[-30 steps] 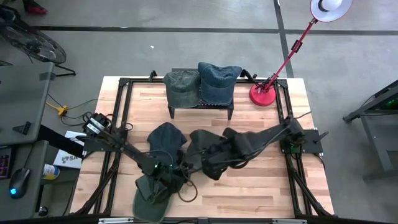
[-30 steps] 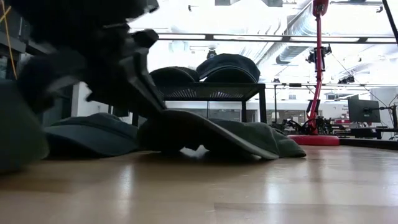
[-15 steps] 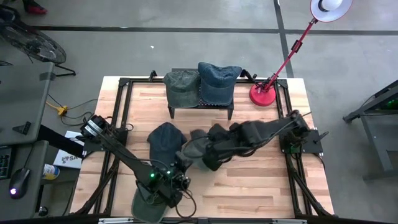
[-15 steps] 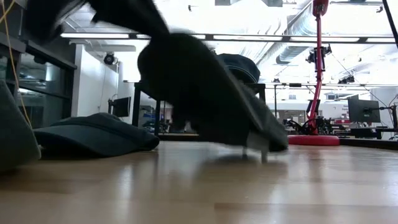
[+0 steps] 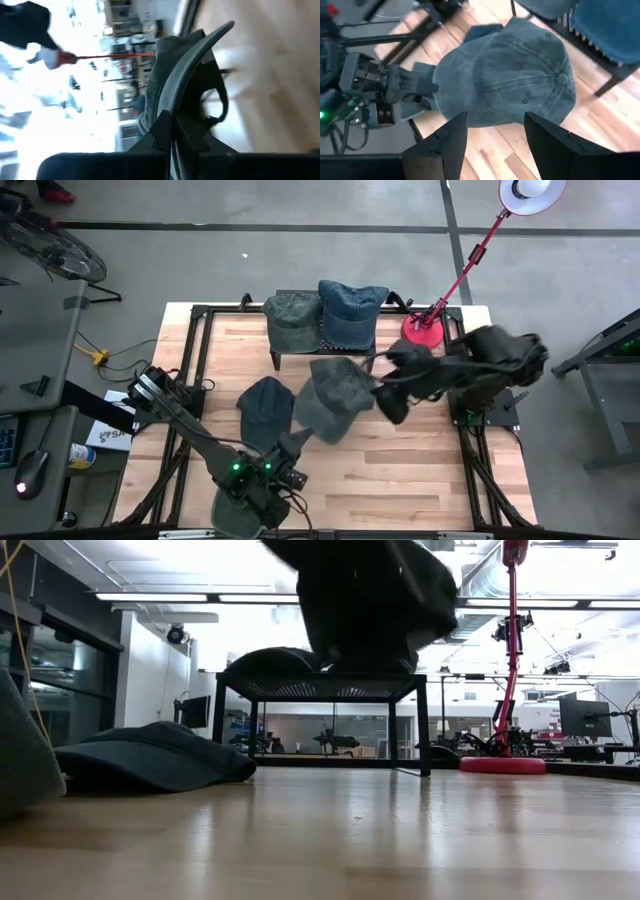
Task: Pick & Place hat
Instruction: Stack the top dark green cap on top of the other dark green cap on the shelf
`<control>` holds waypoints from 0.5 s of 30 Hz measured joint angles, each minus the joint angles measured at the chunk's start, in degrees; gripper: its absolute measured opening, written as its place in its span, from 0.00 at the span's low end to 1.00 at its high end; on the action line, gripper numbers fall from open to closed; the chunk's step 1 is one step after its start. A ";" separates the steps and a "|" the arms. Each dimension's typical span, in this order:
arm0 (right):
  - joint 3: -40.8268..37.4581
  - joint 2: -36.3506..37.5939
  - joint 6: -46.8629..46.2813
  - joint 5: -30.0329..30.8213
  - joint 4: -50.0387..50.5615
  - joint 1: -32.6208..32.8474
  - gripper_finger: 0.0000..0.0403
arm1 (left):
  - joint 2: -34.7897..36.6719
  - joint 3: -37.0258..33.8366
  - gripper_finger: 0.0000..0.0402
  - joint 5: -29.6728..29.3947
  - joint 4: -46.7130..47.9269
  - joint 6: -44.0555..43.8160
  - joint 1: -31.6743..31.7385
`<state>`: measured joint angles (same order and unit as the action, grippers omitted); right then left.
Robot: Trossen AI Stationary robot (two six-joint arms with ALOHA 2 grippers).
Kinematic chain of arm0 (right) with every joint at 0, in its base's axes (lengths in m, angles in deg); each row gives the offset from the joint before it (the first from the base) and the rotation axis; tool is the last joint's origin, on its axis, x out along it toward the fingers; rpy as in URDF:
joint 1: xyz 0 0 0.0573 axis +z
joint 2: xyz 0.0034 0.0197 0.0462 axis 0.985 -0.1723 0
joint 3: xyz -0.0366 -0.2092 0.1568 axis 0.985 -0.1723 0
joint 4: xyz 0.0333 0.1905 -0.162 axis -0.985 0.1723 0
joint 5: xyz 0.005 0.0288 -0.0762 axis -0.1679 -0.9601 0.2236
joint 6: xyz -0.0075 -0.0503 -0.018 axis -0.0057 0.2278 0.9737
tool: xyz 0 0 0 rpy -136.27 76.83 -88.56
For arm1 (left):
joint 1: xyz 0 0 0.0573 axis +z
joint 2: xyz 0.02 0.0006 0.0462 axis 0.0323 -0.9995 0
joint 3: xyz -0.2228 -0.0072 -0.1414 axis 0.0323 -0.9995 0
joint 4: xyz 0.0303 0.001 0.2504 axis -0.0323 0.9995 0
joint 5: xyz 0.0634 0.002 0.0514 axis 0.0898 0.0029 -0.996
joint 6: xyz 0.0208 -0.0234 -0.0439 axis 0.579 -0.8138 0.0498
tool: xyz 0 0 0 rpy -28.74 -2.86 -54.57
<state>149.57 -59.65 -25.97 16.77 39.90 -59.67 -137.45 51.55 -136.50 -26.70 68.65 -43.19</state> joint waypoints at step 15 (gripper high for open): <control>0.00 5.85 18.31 4.19 -0.35 -4.28 0.47 | 0.02 12.30 0.00 -8.04 -0.54 19.90 0.09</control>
<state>149.57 -53.81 -7.66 20.96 39.55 -63.96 -137.43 63.85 -144.54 -27.24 88.55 -43.11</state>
